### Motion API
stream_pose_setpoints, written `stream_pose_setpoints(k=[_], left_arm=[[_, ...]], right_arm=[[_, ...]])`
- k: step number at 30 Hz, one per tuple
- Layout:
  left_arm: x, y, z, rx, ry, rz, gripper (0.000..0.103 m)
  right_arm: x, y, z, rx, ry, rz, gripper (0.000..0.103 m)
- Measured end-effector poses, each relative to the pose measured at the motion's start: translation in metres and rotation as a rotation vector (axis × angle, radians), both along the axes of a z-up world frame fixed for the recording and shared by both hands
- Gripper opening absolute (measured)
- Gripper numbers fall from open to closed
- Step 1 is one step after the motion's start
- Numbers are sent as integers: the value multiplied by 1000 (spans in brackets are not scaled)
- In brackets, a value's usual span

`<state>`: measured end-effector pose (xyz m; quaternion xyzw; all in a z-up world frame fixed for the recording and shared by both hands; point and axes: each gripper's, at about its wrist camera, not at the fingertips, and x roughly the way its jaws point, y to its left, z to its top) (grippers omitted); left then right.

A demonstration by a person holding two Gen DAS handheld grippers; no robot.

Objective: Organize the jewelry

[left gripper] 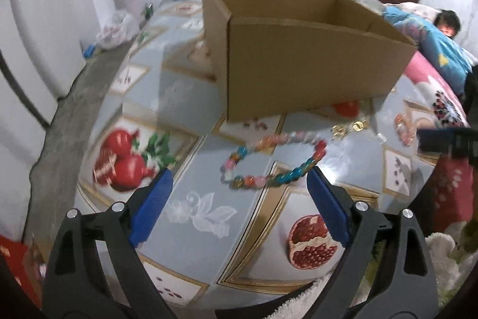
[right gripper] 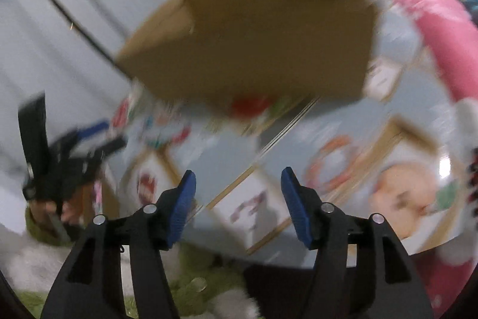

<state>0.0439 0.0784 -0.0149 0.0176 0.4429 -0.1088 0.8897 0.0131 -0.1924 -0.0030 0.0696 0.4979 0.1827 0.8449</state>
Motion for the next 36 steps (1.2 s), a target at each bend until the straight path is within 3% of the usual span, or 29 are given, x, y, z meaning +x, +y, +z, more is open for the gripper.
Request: stream_pose_setpoints(k=[3,5,11,16,18,27,36], left_arm=[[5,6,-7,-9,12,40,88],[6,7,-11,-17,16,54,89],[13,1,-29,-37,114,55,92],[8,-5,-32,11,111,31,95],[5,-13,-34,84,116,12,96],[8,-14,-31,82,160,49,96],[6,-16,-31,76,108,88,96]], right_arm=[[4,26,-26,-105,79,3,66],[-1,36,-24,-144,27,14,76],[-4,49,-30,-213,42,37,96],[-8,39,-31,-135,24,21,97],[-9,35,-30,-123,20,29,97],[-7,40,-32,-154,30,54,97],[-1,12,-30,84,59,-4,98]])
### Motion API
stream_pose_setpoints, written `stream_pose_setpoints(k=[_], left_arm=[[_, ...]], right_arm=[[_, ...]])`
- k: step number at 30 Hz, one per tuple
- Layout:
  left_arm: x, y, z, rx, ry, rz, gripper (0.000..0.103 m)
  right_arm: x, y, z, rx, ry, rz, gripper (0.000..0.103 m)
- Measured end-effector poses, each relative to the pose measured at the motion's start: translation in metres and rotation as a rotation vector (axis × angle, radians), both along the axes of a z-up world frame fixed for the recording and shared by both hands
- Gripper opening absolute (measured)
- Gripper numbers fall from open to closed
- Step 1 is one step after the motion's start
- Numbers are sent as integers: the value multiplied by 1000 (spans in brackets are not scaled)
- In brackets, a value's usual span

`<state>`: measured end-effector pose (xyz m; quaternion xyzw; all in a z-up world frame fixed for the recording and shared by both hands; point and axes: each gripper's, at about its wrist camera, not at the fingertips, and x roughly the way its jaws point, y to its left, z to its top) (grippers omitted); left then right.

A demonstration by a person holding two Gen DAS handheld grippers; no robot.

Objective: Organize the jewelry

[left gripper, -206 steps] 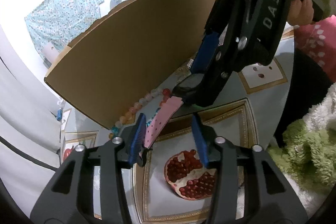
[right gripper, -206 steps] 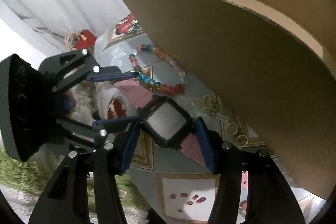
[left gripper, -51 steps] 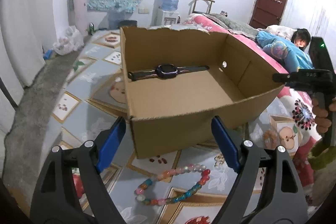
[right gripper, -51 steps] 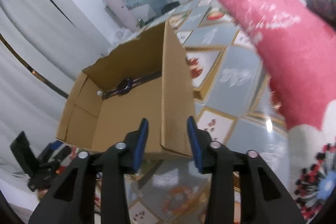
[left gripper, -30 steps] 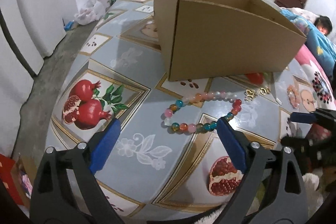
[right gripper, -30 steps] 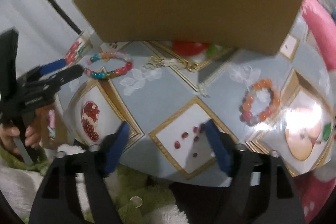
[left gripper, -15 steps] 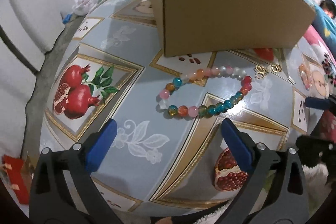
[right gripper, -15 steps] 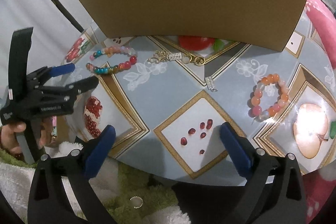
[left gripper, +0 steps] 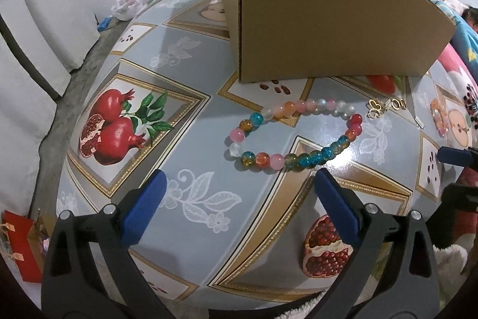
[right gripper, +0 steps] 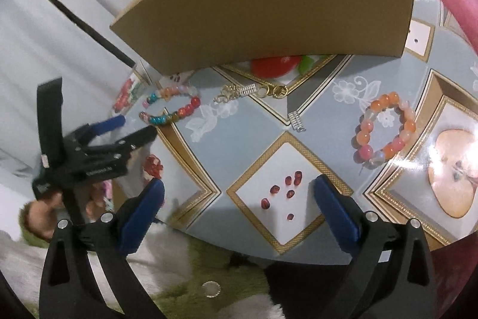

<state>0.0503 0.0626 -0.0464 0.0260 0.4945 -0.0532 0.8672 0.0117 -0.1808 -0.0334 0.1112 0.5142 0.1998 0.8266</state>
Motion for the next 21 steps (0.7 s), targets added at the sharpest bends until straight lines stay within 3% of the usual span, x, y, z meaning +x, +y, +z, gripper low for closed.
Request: stream_pose_setpoints(k=[4,10,18,21], left_arm=[[-4,-1,0,2,-13,12,96],[-6,1,-1,-4,-12,-16,96],[-12,4,0,-26,-51,-47,96],[-17,15,6,-146,-75,-68,95]], right_arm=[[-1,-2,10,33,-10,2,97],[6,27,36,81,-168,73,96],[40,58,28,59,-131,115,71],[48,67,28,9,-132,132,60]])
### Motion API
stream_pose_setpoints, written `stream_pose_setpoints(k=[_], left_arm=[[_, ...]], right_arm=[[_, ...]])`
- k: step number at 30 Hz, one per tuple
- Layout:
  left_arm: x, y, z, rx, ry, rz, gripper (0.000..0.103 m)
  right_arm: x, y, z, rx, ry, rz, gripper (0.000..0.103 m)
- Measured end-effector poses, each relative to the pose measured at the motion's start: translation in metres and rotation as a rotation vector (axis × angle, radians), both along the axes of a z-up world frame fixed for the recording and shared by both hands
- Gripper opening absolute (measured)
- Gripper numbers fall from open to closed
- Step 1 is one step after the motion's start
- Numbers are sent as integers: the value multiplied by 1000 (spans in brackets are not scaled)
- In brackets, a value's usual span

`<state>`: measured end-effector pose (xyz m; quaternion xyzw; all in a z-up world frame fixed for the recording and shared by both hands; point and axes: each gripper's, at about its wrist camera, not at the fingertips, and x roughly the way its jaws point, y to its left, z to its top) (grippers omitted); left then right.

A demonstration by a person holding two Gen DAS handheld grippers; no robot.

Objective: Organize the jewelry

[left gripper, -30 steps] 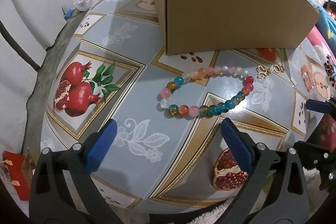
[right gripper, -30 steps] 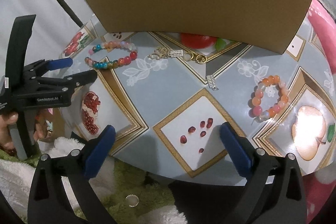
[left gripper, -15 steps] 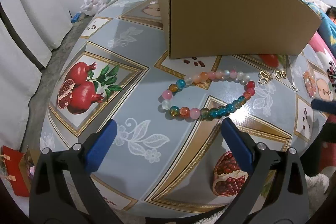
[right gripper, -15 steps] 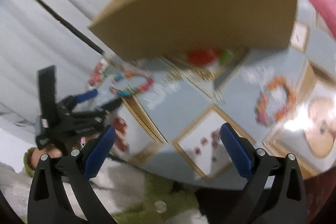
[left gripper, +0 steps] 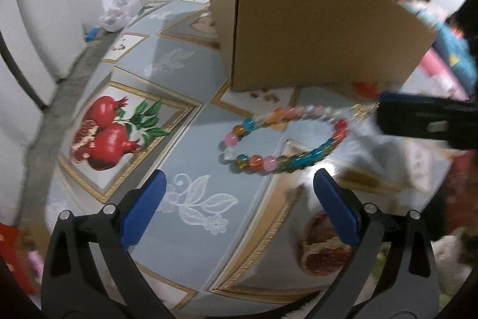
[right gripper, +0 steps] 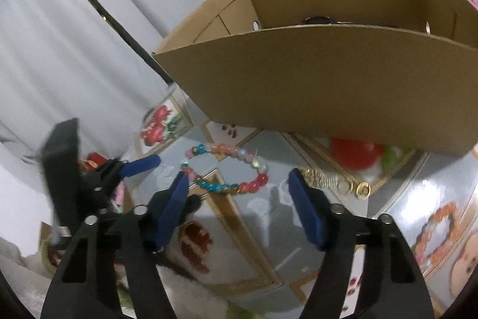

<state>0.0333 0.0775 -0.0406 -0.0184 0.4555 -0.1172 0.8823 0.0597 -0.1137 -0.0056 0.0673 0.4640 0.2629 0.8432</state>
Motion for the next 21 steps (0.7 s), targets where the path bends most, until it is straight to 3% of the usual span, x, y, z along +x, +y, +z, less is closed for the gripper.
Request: stream_pose_setpoints(k=[1,4,10,15,21], left_arm=[[-1,4,2,-37,-3,-1,94],[-3,13,9,-114,-37,8,74],[-1,10,18,-106,-82,-30,58],[6,5,18,-75,-74,-33,44],[18,4,12,-39,-34,-22,31]], right_arm=[[3,4,-1,-34,-5,1,59],[8,9,0,-92,-21,5,52],[14,20,-5,-184,-32,28,34],[15,29,-14,-262,-35,37,13],[7,27,-17,-264,-33,49,10]])
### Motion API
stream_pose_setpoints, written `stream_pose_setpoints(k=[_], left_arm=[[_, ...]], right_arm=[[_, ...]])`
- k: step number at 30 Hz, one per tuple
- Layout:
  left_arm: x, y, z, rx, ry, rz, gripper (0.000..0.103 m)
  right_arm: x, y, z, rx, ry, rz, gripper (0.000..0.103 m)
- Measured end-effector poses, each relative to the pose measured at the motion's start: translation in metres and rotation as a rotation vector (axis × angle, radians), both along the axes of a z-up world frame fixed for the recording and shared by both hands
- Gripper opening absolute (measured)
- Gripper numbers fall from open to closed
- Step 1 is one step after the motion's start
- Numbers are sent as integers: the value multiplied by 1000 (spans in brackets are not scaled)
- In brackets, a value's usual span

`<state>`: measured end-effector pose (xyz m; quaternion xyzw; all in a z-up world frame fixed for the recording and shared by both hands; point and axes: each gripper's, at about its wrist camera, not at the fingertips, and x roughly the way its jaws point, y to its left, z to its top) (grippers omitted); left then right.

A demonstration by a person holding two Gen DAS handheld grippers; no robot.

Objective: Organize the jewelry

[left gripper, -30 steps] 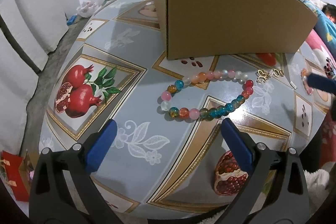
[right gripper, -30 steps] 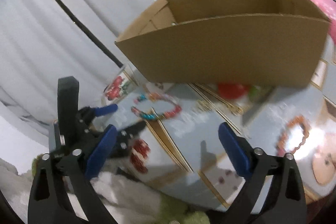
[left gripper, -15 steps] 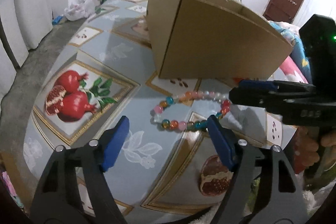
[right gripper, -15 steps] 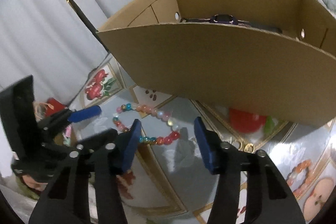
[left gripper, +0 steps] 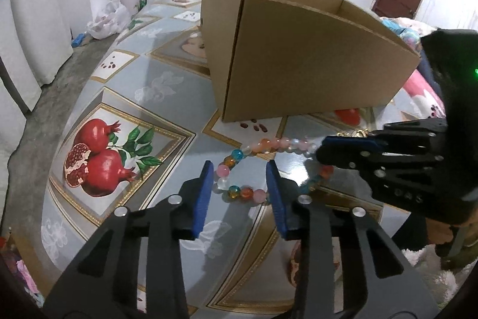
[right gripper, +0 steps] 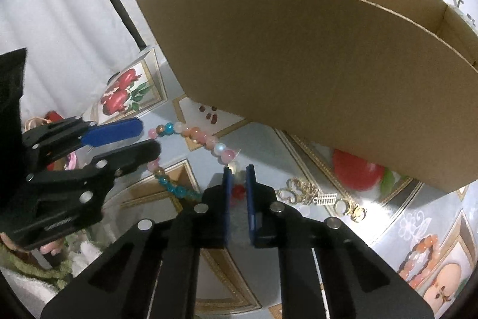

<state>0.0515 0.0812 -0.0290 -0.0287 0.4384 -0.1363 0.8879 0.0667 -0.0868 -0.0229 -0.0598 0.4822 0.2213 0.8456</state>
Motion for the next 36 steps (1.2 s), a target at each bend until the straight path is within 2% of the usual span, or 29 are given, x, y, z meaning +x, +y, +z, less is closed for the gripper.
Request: stream_pose_setpoints(k=[5,7,9,11,19,27,32,36], left_arm=[[7,4,-6,4,43,25,28],[6,2,-6,7,46,20,21],[5,-1,-6,-33,68,-8,11],[3,-5,-6,-69,86,-33,11],[4,-15,-6,-5,81,-34,11],[3,-15,-7,-12,70,-24,9],[0,-14,-5,-10,61,-25,8],[-7,-12,7,-17,32,-29,8]], right_arm=[[-7,-4,-1,19,12,2,10],[-10,-5,-1,27,16,2,10],[-13,-7,-1,34,15,4,10],[-15,-8,-1,39,15,7,10],[-12,-12,0,76,30,-9,10],[-18,-12,0,71,-5,-7,10],[-20,-19,4,115,-9,-26,10],[-27,-24,16,133,-51,-30,10]])
